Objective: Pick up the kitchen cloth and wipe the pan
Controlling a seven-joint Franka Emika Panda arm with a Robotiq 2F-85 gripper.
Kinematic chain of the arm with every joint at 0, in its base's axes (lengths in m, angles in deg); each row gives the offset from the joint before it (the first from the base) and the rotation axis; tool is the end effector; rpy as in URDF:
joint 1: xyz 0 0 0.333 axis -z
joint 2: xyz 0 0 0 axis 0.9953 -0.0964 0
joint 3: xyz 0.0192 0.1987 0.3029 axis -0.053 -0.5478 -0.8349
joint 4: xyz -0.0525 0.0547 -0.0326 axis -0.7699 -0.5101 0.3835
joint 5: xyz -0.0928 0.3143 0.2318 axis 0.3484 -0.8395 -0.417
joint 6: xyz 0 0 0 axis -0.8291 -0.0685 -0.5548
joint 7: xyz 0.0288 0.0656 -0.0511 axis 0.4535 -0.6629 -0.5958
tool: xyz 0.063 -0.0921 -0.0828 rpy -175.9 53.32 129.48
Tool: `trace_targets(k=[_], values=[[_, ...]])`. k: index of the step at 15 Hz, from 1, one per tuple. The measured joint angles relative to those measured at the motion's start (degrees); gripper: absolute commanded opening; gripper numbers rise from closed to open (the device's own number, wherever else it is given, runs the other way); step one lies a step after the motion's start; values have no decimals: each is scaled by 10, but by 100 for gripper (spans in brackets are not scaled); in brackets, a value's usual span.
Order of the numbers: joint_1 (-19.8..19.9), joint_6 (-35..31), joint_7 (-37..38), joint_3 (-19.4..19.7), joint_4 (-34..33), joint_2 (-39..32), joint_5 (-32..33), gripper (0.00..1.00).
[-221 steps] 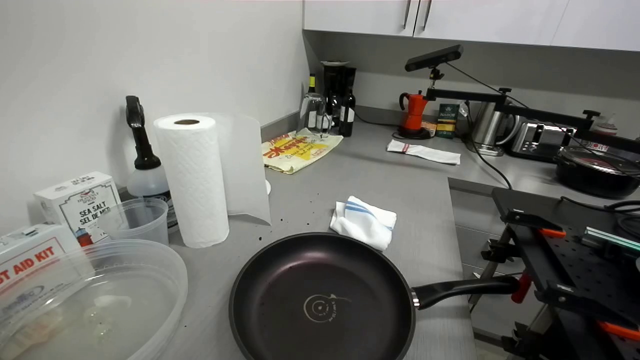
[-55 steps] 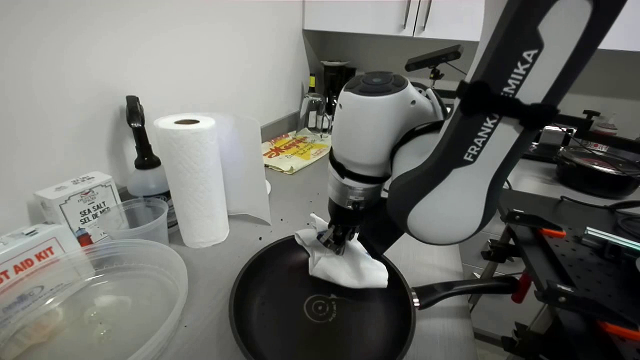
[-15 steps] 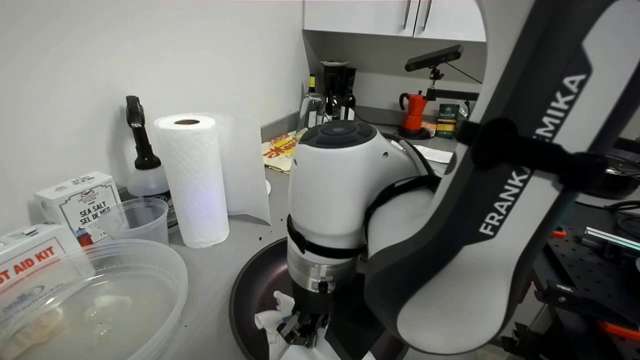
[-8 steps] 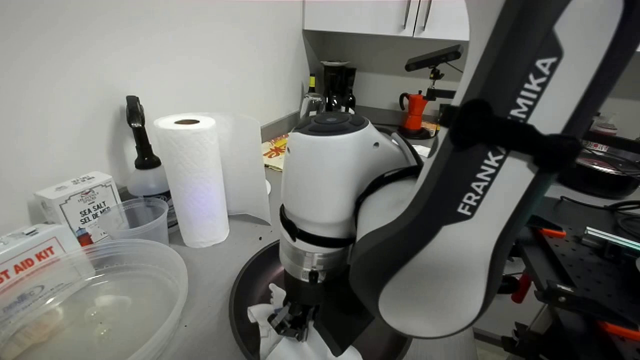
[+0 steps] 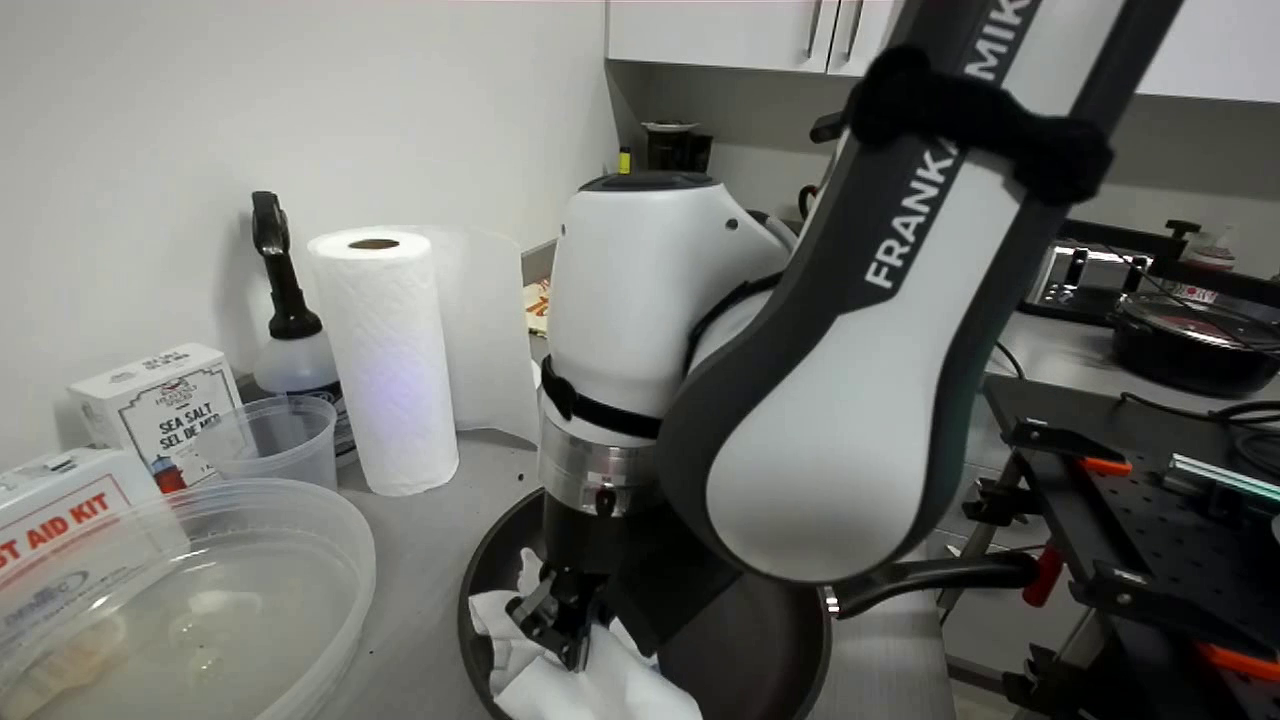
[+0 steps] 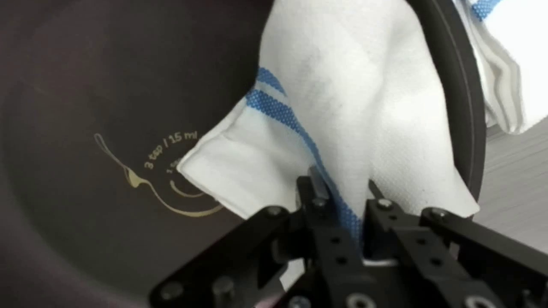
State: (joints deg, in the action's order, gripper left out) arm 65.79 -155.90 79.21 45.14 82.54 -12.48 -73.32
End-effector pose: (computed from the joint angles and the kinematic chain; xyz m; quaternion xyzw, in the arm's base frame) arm 0.5665 0.1674 0.0340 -0.9752 0.2160 -0.0370 0.0307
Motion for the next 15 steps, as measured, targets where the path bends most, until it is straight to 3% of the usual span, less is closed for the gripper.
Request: trace_targets(k=[3,8,15], values=[[-1,1,-9,19,2,21,1,4],[-28,3,-24,102,13,67,16,4],[-77,5,-17,262,34,86,60,4]])
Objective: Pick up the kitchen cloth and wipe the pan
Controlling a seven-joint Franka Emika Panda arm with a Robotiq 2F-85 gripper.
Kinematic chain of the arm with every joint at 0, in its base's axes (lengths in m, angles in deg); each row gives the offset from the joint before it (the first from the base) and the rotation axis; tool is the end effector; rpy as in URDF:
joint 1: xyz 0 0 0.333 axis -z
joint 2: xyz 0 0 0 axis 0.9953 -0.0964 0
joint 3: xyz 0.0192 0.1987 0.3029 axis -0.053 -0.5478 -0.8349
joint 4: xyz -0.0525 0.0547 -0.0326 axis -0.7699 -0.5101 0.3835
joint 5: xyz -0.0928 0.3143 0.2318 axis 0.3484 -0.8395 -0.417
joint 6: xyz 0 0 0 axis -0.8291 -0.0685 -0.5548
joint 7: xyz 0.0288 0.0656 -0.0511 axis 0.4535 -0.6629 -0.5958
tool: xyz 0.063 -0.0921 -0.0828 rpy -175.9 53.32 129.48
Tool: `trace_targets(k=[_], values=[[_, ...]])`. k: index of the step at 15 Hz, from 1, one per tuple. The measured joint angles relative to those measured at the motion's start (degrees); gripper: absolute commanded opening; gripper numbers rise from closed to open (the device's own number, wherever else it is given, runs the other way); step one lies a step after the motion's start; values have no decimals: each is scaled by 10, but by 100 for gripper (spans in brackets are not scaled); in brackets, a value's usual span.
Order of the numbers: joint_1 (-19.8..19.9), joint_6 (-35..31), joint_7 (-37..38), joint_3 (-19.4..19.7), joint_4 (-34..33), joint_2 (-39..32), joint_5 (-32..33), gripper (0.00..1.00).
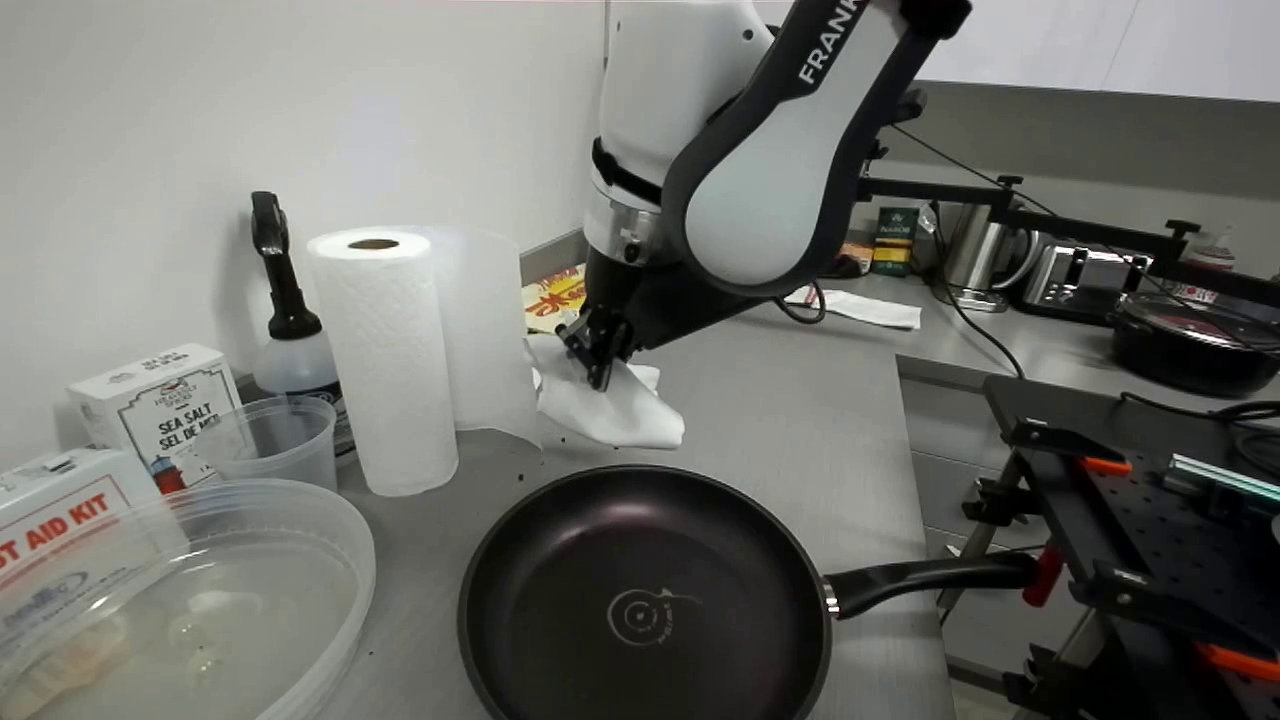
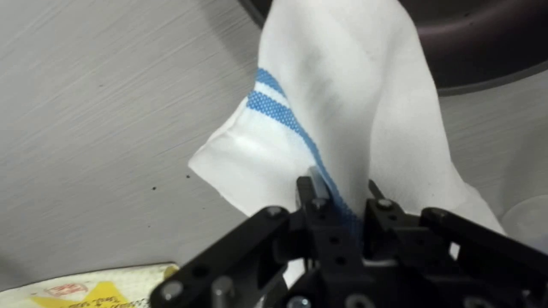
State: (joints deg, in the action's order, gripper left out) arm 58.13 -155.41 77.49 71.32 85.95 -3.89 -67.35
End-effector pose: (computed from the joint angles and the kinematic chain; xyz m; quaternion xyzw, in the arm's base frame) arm 0.6156 -0.0144 0.1477 0.9525 -0.2495 0.1517 0.0860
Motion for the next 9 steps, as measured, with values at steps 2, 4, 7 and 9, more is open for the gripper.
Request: trace_targets(k=[2,4,7,9], values=[[-12,2,9,41,5,-5,6,4],[-21,8,19,70,8,-14,9,4],[-20,16,30,84,9,-32,8,4],[-12,20,37,79,10,-43,7,4]])
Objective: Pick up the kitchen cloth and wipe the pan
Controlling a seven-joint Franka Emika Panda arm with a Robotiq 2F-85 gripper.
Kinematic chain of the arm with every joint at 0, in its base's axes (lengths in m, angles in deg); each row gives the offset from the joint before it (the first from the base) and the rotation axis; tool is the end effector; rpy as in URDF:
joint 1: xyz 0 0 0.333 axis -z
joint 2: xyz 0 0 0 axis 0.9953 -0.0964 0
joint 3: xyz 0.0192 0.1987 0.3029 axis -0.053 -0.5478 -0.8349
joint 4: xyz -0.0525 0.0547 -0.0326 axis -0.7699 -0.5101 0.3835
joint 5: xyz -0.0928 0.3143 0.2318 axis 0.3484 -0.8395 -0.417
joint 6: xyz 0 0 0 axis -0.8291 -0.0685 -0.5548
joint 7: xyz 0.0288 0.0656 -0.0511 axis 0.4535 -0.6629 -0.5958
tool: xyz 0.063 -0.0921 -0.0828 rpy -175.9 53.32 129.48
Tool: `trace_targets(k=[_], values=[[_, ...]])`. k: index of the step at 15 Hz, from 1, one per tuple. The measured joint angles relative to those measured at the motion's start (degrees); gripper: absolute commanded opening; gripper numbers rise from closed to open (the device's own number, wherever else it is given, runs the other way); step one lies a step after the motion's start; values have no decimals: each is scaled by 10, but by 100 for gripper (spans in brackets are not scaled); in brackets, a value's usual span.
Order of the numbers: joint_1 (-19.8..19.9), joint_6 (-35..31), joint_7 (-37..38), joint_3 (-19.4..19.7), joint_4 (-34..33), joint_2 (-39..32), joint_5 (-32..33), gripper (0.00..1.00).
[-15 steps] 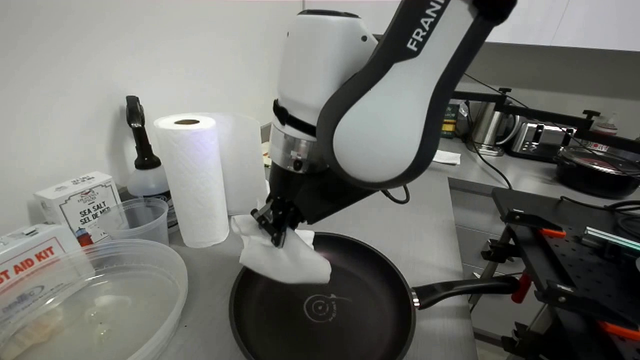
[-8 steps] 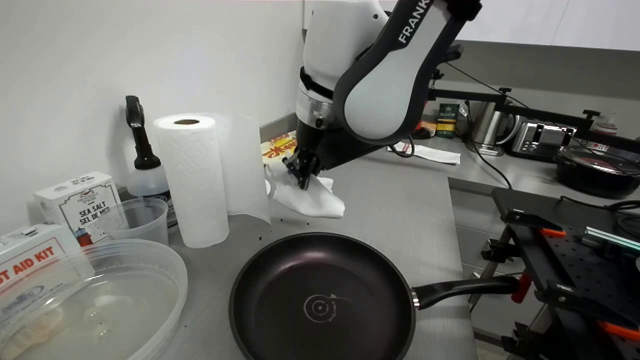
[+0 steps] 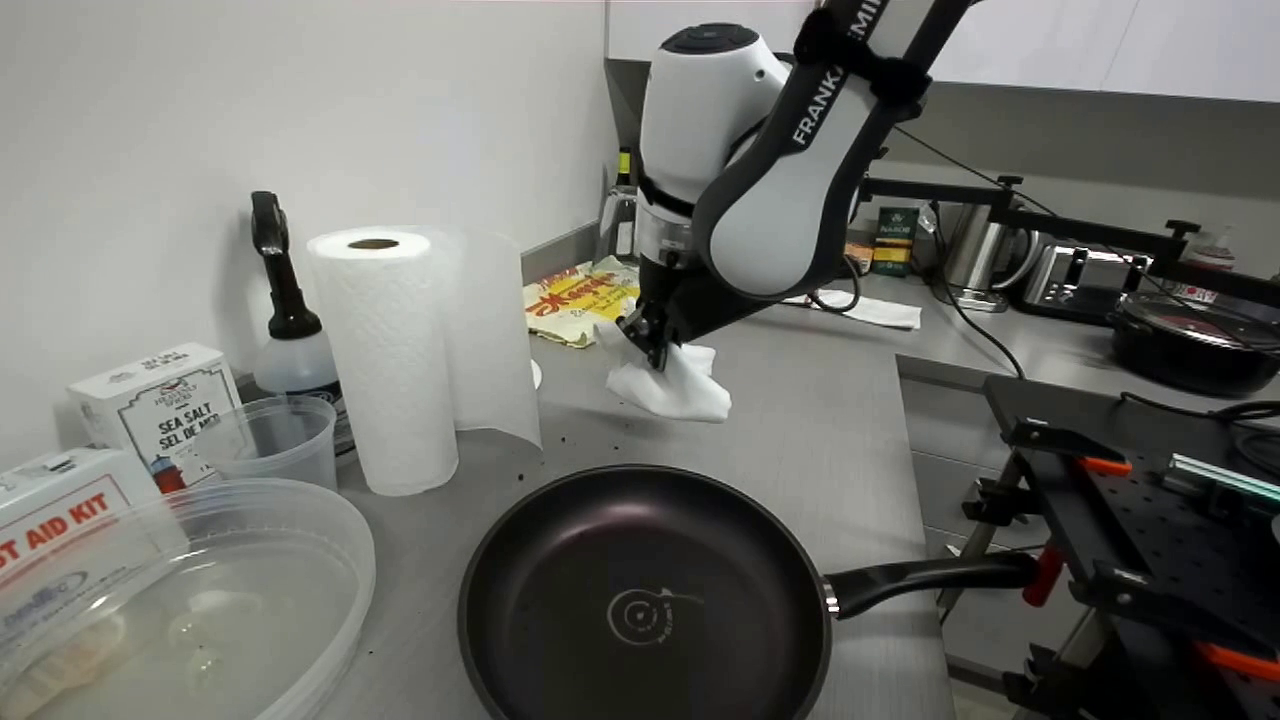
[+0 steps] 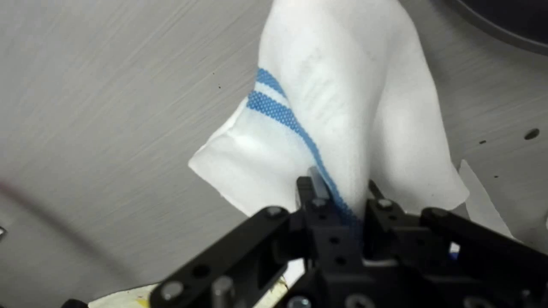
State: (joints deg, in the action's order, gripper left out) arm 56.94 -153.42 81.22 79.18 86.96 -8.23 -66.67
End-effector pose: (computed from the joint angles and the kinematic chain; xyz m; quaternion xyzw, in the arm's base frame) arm 0.5935 -0.0905 0.1272 0.9294 -0.3101 0.1280 0.1536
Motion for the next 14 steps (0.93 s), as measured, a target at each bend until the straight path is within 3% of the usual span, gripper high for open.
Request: trace_targets(k=[8,14], values=[[86,9,7,-66,-14,-45,-19,4],[167,17,7,-119,-67,-88,-32,4]])
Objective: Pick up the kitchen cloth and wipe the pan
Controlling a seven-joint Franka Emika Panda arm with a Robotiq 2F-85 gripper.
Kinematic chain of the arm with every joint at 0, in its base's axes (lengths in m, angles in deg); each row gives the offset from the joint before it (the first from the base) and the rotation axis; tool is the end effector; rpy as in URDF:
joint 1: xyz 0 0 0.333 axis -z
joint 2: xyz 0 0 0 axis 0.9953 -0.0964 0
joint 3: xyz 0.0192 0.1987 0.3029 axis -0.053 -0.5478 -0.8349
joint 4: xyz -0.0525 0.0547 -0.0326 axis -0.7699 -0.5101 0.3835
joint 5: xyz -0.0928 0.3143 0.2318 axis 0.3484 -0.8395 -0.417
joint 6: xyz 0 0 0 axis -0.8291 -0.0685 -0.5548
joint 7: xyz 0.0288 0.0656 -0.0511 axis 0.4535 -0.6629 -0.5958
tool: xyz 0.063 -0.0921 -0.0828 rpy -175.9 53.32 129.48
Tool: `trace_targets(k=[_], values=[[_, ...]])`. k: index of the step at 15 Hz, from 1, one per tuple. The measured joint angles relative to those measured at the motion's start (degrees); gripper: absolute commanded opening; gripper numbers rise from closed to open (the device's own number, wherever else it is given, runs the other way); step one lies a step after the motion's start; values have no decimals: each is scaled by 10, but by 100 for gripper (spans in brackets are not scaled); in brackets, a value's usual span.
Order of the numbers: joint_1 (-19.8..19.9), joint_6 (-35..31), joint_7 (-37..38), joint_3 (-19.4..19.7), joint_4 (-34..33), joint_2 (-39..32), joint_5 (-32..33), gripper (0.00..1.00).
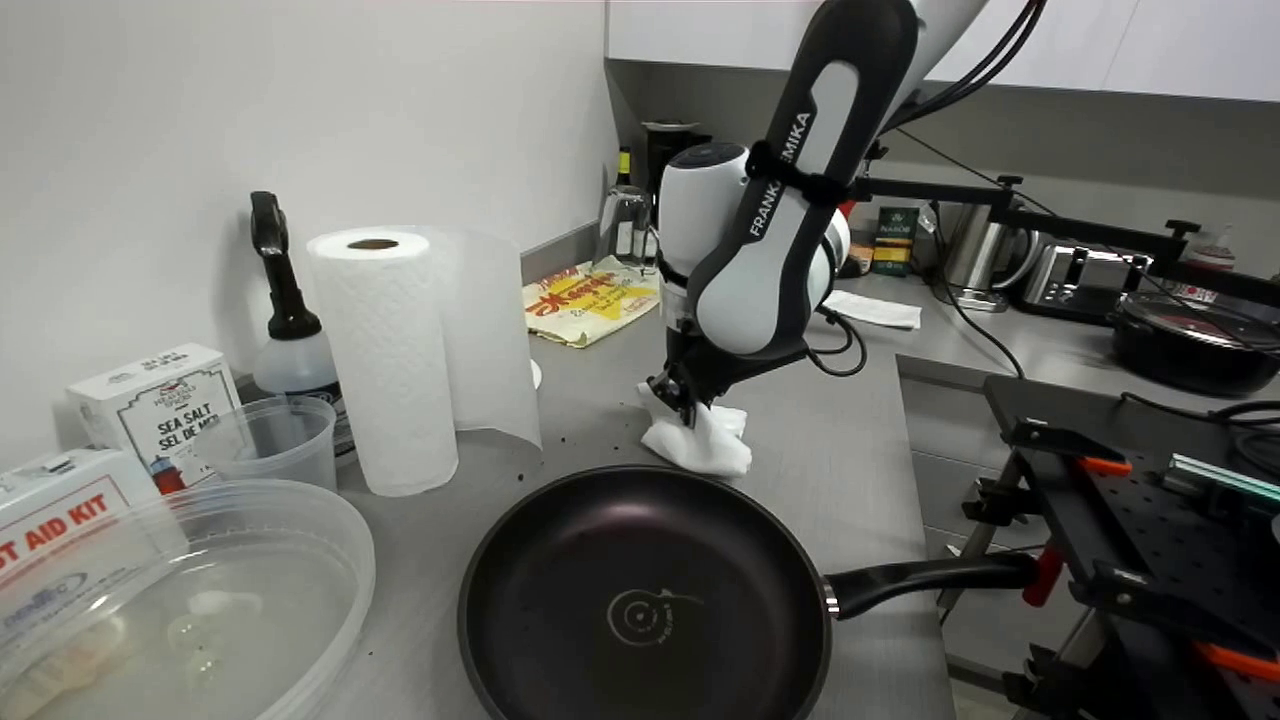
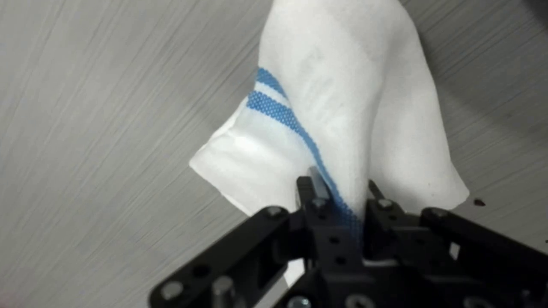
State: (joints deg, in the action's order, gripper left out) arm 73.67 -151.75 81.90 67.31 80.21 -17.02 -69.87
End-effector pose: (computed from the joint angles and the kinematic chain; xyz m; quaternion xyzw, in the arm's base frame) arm 0.5803 -0.1480 0.0327 0.9099 -0.3906 0.0567 0.1281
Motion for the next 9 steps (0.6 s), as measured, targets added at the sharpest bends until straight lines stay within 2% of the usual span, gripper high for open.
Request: trace_targets(k=[7,8,9], values=[[42,30,0,-27,-61,-37,0,4],[46,33,0,-29,-66,-40,0,38],[48,37,0,-30,-70,-43,0,42]])
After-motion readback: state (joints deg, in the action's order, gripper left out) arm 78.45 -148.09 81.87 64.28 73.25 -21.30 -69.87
